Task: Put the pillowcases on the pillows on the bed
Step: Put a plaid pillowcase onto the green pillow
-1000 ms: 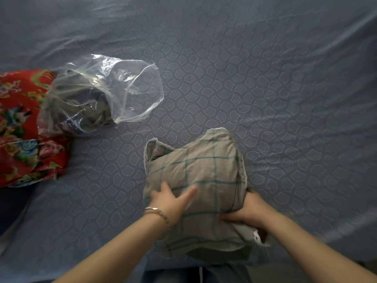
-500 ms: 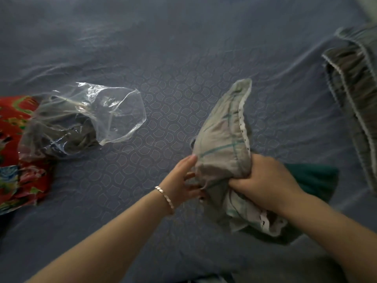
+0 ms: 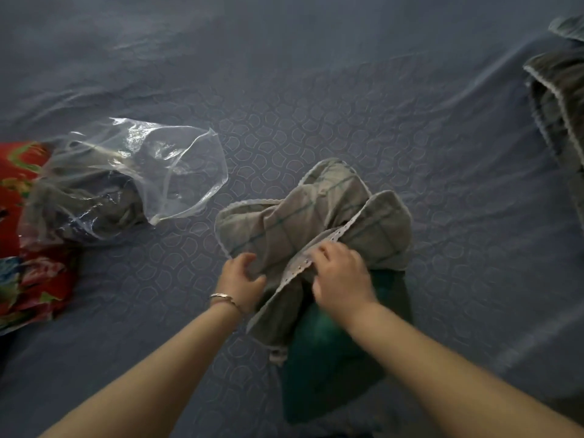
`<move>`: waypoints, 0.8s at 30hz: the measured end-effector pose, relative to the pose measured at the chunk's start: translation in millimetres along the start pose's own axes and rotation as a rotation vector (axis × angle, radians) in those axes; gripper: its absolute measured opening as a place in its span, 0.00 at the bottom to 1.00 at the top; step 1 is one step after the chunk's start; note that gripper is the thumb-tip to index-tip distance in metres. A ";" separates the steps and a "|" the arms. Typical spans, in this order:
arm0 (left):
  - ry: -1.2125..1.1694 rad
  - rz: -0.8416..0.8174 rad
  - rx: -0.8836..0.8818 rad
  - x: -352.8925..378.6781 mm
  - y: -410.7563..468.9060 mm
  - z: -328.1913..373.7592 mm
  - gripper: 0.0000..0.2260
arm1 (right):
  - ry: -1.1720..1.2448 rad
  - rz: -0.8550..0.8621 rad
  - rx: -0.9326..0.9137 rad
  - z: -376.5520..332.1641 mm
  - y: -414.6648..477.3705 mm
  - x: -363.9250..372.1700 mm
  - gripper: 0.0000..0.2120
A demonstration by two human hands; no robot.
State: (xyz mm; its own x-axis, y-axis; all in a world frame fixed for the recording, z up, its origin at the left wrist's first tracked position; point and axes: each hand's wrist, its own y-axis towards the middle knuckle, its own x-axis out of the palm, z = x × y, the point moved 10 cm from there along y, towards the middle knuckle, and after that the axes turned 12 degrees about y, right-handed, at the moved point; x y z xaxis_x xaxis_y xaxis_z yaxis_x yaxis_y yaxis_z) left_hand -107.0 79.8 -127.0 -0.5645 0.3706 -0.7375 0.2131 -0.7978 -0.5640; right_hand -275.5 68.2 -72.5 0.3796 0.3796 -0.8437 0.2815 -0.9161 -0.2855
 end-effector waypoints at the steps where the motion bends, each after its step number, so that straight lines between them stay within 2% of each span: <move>1: 0.059 -0.044 0.042 17.0 3.0 3.7 0.23 | -0.087 -0.048 0.066 30.0 11.8 -1.7 0.33; 3: 0.142 -0.135 0.094 51.7 7.1 10.2 0.26 | -0.224 -0.231 0.208 88.3 24.2 1.4 0.39; 5: 0.234 -0.200 0.094 76.1 9.8 16.0 0.23 | -0.305 -0.337 0.212 113.6 25.3 4.9 0.31; 7: 0.317 -0.176 0.142 85.1 7.4 30.9 0.15 | -0.404 -0.394 0.007 109.4 17.2 21.1 0.22; 9: 0.225 -0.127 0.290 88.3 -1.1 56.2 0.17 | -0.387 -0.351 -0.220 104.5 3.4 29.5 0.16; 10: 0.123 -0.198 0.343 94.6 -10.0 66.3 0.16 | -0.334 -0.329 -0.286 102.7 -6.9 30.8 0.13; 11: 0.046 -0.377 0.345 110.9 -26.9 73.7 0.13 | -0.275 -0.344 -0.309 106.8 -22.0 37.1 0.13; 12: 0.034 -0.613 0.327 128.9 -47.6 77.5 0.10 | -0.222 -0.428 -0.304 108.0 -36.6 43.8 0.13; 13: 0.085 -0.802 0.315 141.1 -66.5 77.2 0.10 | -0.168 -0.561 -0.238 105.6 -50.3 46.4 0.13; 14: 0.158 -0.923 0.311 147.5 -76.6 74.5 0.12 | -0.156 -0.717 -0.096 113.3 -63.9 51.0 0.13; 15: 0.191 -0.965 0.303 145.8 -78.0 73.8 0.14 | -0.176 -0.880 0.032 121.8 -77.2 51.9 0.14; 16: 0.172 -0.934 0.302 140.4 -69.6 73.9 0.15 | -0.171 -1.004 0.141 132.5 -84.4 52.7 0.16; 17: 0.135 -0.811 0.297 126.3 -53.2 76.3 0.15 | -0.135 -1.046 0.231 138.0 -81.4 49.5 0.17; 18: 0.127 -0.573 0.278 103.9 -27.0 75.3 0.13 | -0.089 -0.982 0.249 135.9 -66.0 42.8 0.18; 19: 0.132 -0.270 0.248 71.4 -1.8 72.4 0.11 | -0.057 -0.818 0.237 133.5 -40.3 29.7 0.17; 20: 0.141 -0.005 0.216 39.9 13.1 68.3 0.10 | -0.038 -0.555 0.187 127.8 -7.9 9.2 0.16; 21: 0.146 0.123 0.173 25.0 20.6 61.7 0.12 | -0.030 -0.341 0.131 120.0 16.2 -8.1 0.15; 22: 0.183 0.119 0.131 25.1 26.6 56.5 0.14 | -0.012 -0.201 0.096 112.7 32.5 -17.9 0.15; 24: 0.376 -0.031 0.076 47.1 34.2 52.0 0.18 | -0.095 -0.213 0.076 102.4 49.1 -6.1 0.21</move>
State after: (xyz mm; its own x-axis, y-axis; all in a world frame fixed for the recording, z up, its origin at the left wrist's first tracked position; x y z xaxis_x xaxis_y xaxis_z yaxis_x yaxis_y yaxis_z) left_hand -167.8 45.2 -161.7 -0.2346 0.5321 -0.8135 0.1328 -0.8115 -0.5691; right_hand -354.2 7.8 -127.9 0.2335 0.5543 -0.7989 0.2774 -0.8254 -0.4917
